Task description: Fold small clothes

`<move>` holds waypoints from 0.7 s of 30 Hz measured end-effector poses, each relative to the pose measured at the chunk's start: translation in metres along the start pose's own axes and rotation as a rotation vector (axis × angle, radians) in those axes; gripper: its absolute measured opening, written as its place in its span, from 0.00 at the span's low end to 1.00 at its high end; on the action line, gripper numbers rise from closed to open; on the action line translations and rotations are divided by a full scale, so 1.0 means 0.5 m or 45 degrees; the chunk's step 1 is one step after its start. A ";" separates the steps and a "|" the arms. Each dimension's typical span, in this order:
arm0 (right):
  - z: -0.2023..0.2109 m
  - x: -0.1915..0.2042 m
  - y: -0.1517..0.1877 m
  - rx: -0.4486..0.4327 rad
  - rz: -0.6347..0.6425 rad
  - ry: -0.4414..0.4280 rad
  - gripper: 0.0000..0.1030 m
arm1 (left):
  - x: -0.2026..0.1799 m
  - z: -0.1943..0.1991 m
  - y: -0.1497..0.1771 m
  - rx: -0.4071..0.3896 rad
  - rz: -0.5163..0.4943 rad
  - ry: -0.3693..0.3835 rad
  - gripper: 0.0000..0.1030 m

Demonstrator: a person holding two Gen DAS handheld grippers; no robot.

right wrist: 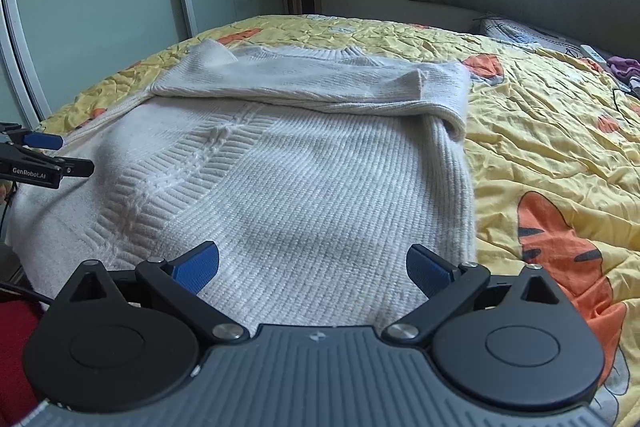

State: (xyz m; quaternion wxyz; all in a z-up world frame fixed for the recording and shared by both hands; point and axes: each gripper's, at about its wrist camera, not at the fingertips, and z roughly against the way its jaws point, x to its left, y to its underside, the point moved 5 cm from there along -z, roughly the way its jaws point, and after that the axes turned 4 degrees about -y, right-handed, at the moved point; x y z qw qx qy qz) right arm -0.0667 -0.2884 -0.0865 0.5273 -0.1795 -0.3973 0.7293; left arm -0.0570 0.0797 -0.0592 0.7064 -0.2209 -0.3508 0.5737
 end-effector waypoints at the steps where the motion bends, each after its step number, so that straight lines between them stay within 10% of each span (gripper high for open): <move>1: 0.010 -0.008 0.001 -0.010 -0.002 0.007 0.98 | 0.009 0.007 0.002 -0.015 -0.018 -0.004 0.87; 21: 0.096 -0.099 0.119 0.118 -0.261 -0.239 0.83 | 0.134 -0.004 0.100 0.231 0.190 0.394 0.86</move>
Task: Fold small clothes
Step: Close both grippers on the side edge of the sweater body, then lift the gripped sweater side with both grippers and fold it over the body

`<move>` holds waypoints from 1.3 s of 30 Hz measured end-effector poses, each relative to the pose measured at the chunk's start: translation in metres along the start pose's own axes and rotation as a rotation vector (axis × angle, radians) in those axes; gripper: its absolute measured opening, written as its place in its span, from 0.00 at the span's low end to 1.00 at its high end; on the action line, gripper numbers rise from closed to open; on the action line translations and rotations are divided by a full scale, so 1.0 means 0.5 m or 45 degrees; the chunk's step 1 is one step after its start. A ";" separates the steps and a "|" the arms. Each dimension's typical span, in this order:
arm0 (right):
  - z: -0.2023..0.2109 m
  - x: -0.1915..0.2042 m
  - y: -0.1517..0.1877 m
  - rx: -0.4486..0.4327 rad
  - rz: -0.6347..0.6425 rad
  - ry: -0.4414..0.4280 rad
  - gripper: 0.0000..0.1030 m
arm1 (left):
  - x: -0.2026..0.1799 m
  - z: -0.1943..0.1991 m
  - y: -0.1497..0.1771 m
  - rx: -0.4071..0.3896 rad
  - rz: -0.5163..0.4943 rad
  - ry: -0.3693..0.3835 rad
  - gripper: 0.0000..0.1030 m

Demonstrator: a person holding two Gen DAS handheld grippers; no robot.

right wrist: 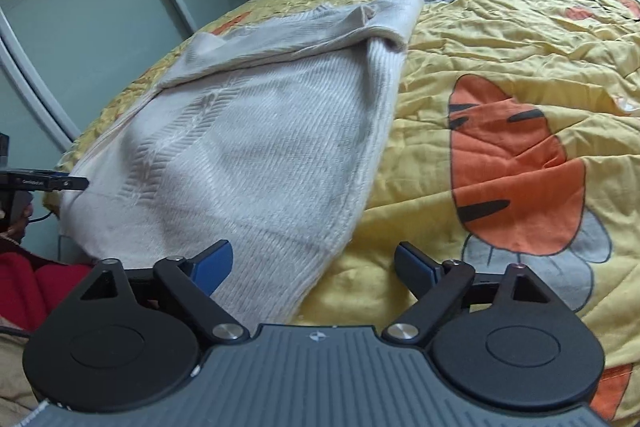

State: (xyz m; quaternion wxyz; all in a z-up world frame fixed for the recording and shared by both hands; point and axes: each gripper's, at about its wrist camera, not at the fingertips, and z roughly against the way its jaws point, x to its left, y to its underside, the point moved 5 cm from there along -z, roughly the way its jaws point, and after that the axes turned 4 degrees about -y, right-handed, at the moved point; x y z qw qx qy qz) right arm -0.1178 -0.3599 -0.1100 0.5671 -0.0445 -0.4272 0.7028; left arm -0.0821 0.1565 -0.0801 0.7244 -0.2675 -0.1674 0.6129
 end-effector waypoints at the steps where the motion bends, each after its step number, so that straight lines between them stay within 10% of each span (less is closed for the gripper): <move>1: -0.002 0.006 0.002 0.011 0.002 -0.030 0.82 | 0.000 0.000 0.003 0.004 -0.005 0.011 0.86; 9: -0.036 0.058 0.010 0.037 -0.036 -0.294 0.71 | -0.012 0.006 0.011 0.004 -0.008 0.091 0.85; 12: -0.054 0.065 0.003 0.031 -0.058 -0.317 0.58 | -0.020 0.006 0.006 -0.010 -0.038 0.060 0.60; 16: -0.073 0.060 0.007 0.059 -0.103 -0.306 0.16 | -0.014 0.011 0.002 -0.004 -0.018 0.071 0.32; 39: -0.032 0.106 -0.158 -0.259 0.002 -0.291 0.12 | -0.030 0.091 -0.150 -0.332 0.255 0.227 0.11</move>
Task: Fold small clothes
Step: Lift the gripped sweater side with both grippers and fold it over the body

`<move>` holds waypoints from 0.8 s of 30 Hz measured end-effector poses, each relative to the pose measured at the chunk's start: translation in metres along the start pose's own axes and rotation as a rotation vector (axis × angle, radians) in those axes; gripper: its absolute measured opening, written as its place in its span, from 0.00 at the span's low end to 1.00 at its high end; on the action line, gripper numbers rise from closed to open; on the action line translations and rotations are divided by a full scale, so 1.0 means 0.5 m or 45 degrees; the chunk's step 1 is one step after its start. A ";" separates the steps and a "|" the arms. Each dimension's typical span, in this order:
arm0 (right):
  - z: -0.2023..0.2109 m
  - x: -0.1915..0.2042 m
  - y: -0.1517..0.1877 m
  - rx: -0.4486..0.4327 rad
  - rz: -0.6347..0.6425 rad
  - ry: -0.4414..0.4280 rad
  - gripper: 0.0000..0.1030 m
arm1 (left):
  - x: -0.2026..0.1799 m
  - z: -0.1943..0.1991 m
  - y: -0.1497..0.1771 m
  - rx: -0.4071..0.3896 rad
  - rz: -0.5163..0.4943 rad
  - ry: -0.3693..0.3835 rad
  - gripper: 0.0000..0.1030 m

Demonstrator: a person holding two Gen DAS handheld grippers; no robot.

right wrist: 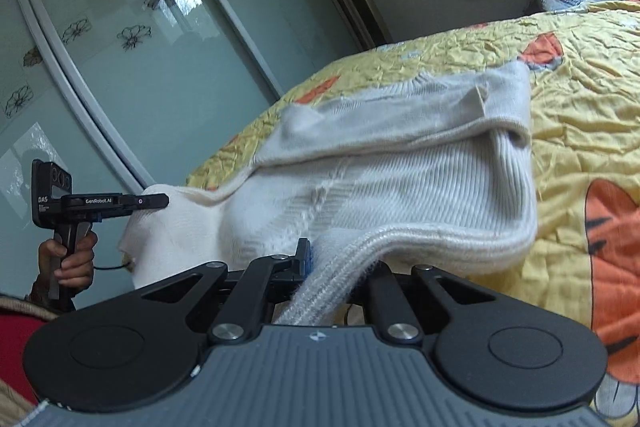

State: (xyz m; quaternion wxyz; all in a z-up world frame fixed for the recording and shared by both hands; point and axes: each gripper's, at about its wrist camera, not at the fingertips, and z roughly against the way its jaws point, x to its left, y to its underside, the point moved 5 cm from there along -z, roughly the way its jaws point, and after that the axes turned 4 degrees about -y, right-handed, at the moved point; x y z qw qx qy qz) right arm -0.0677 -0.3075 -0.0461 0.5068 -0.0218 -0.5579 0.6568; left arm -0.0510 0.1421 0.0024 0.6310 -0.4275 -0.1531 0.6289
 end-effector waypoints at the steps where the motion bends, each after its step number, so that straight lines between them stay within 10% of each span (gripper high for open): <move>1: -0.003 -0.001 -0.009 -0.017 0.004 0.013 0.12 | -0.001 -0.003 -0.008 -0.012 0.011 -0.003 0.11; 24: -0.044 -0.040 -0.128 -0.202 0.005 0.143 0.12 | 0.018 -0.062 -0.125 -0.084 0.187 0.012 0.11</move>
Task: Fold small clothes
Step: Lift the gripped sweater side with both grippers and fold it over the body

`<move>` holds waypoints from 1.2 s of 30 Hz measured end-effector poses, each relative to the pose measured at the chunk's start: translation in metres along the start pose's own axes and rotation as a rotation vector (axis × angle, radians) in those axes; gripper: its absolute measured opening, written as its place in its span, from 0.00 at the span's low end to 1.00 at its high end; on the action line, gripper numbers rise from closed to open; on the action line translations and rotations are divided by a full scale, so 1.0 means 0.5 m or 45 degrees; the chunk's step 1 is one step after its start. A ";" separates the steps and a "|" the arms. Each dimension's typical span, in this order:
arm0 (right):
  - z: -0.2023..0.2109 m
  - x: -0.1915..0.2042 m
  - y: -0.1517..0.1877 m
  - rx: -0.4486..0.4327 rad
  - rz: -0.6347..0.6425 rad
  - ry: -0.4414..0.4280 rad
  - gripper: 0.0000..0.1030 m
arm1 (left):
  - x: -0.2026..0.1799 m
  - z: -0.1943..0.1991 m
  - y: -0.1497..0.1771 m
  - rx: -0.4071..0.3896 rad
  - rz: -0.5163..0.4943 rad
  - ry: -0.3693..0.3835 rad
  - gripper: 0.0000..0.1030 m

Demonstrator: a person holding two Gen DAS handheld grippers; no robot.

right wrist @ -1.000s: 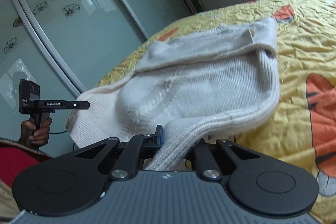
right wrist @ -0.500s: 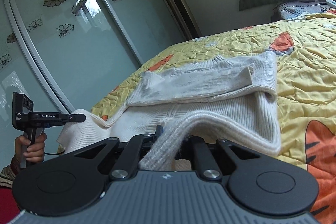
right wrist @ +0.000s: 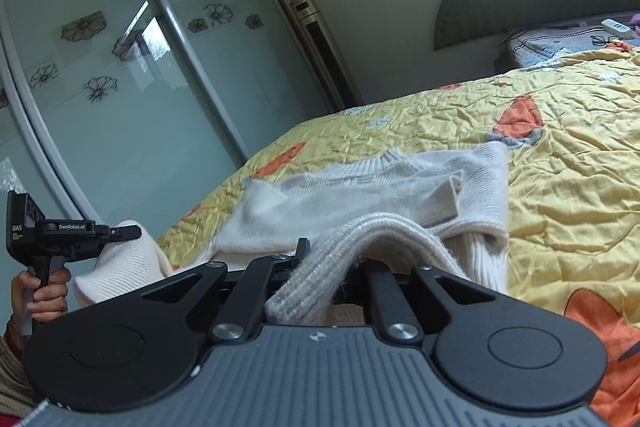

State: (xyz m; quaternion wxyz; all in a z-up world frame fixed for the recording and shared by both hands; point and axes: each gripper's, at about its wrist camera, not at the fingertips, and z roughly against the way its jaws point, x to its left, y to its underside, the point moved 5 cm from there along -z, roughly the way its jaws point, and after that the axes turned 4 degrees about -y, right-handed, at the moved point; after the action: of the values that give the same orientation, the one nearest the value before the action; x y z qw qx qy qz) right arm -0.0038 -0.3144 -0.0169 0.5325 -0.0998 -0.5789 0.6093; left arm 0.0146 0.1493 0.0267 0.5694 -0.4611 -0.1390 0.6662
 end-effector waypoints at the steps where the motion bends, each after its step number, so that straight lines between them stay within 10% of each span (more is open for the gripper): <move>1: -0.003 -0.007 -0.004 -0.012 -0.011 0.010 0.12 | 0.000 -0.004 -0.006 -0.003 0.003 -0.003 0.11; 36: -0.147 -0.129 -0.135 -0.127 -0.071 0.166 0.12 | -0.001 -0.162 -0.145 -0.156 0.094 -0.122 0.10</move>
State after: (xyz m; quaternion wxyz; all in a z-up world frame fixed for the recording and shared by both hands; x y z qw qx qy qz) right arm 0.1131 -0.3357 -0.0165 0.5803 -0.1495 -0.5752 0.5568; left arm 0.1227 0.1441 0.0350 0.5078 -0.4674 -0.1895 0.6984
